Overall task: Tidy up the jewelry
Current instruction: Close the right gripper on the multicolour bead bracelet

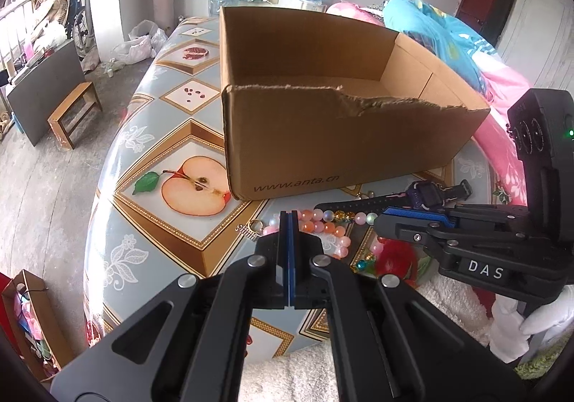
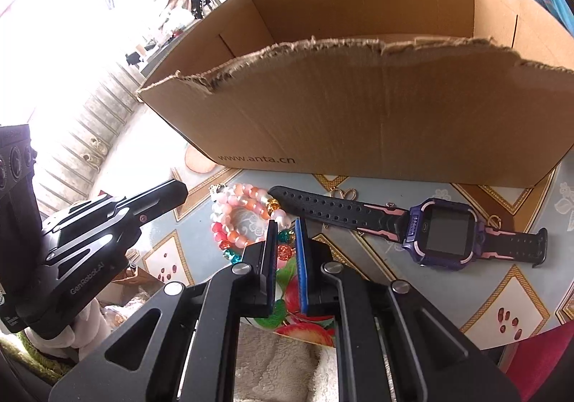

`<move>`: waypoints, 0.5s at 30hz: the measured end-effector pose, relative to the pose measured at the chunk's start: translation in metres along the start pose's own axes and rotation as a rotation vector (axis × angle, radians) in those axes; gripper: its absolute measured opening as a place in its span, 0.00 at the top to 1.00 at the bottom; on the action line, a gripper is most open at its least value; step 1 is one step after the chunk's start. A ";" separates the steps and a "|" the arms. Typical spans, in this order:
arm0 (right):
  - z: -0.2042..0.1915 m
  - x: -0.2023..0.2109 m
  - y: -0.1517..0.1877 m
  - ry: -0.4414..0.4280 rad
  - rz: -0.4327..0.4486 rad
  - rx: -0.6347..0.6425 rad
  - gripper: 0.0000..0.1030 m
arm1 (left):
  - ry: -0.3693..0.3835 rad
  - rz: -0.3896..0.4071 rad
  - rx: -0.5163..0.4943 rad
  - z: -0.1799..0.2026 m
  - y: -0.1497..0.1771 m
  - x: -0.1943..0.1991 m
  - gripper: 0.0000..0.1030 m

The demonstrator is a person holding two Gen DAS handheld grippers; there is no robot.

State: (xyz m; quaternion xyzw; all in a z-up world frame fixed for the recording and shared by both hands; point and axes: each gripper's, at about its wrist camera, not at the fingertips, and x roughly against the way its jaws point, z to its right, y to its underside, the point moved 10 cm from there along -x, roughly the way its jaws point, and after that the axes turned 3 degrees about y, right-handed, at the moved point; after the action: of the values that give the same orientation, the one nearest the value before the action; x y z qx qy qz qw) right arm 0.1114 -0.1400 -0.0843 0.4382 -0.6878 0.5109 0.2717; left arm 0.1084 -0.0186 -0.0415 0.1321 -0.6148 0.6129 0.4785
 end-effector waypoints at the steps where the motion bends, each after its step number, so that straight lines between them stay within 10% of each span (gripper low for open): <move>1: 0.000 0.003 0.000 -0.003 0.009 0.002 0.90 | 0.008 0.007 0.004 0.002 -0.001 0.003 1.00; 8: 0.009 0.008 0.006 -0.017 0.007 -0.003 0.90 | 0.003 -0.028 0.064 -0.004 0.005 -0.002 1.00; 15: 0.020 -0.011 0.016 -0.008 -0.048 -0.031 0.90 | 0.011 -0.076 0.119 -0.013 0.012 -0.019 0.72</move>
State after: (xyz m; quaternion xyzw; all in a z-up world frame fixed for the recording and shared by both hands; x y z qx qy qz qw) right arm 0.1033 -0.1541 -0.1074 0.4524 -0.6861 0.4915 0.2879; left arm 0.1144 -0.0129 -0.0665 0.1802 -0.5691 0.6304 0.4963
